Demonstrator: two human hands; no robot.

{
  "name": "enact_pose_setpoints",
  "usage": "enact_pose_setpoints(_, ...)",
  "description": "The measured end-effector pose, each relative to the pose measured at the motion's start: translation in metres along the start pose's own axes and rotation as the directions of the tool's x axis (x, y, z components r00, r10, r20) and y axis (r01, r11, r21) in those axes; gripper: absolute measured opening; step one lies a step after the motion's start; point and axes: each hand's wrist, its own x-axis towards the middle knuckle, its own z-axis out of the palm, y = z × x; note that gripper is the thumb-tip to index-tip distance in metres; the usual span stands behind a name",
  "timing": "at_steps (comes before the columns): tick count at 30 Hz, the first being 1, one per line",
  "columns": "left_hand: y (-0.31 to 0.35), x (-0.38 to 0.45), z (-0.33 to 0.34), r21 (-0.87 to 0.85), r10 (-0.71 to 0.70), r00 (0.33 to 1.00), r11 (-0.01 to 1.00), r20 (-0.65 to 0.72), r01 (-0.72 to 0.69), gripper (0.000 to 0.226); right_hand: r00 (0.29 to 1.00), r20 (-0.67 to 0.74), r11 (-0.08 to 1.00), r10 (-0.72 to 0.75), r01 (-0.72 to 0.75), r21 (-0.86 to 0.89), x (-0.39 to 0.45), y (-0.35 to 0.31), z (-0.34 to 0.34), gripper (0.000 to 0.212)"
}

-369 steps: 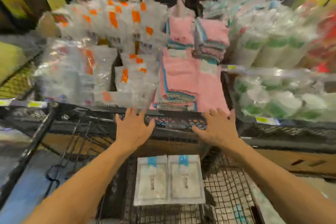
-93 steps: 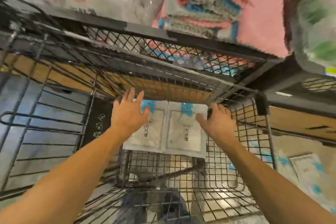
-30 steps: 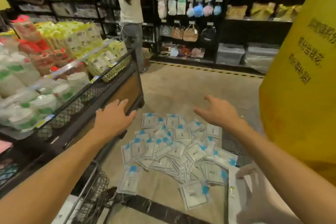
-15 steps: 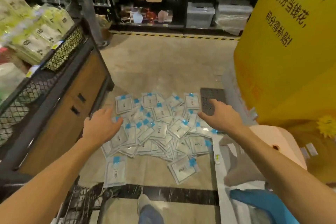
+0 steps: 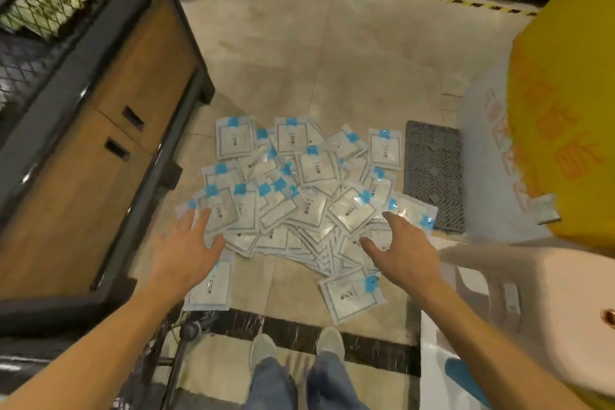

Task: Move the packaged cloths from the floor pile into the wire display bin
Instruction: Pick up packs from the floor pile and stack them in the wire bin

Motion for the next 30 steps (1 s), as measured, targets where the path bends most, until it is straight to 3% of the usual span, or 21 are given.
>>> enact_pose_setpoints(8, -0.067, 0.079, 0.205, -0.053, -0.172, 0.975, 0.982, 0.142, 0.181, 0.069, 0.991, 0.107, 0.995, -0.075, 0.081, -0.051, 0.107, -0.010, 0.210, 0.078)
enact_pose_setpoints(15, -0.172, 0.158, 0.406, -0.204, -0.284, 0.932, 0.922, 0.225, 0.330, 0.068, 0.987, 0.161, 0.998, 0.003, 0.008, -0.065, 0.173, 0.022, 0.427, 0.079)
enact_pose_setpoints(19, -0.227, 0.204, 0.497, -0.294, -0.361, 0.896, 0.854, 0.259, 0.429, 0.083, 0.989, 0.148, 0.996, 0.030, -0.017, -0.088, 0.199, 0.058, 0.529, 0.079)
enact_pose_setpoints(24, -0.271, 0.247, 0.580, -0.300, -0.474, 0.832, 0.780, 0.288, 0.549, 0.106, 0.995, 0.060, 0.995, 0.074, -0.070, -0.073, 0.224, 0.096, 0.609, 0.078)
enact_pose_setpoints(27, -0.271, 0.261, 0.596, -0.303, -0.559, 0.792, 0.732, 0.246, 0.611, 0.106, 0.997, -0.025, 0.997, 0.077, -0.078, -0.026, 0.233, 0.121, 0.626, 0.075)
enact_pose_setpoints(30, -0.253, 0.265, 0.599, -0.347, -0.542, 0.777, 0.696, 0.320, 0.628, 0.103, 0.978, -0.159, 0.990, 0.134, -0.124, 0.068, 0.229, 0.143, 0.622, 0.065)
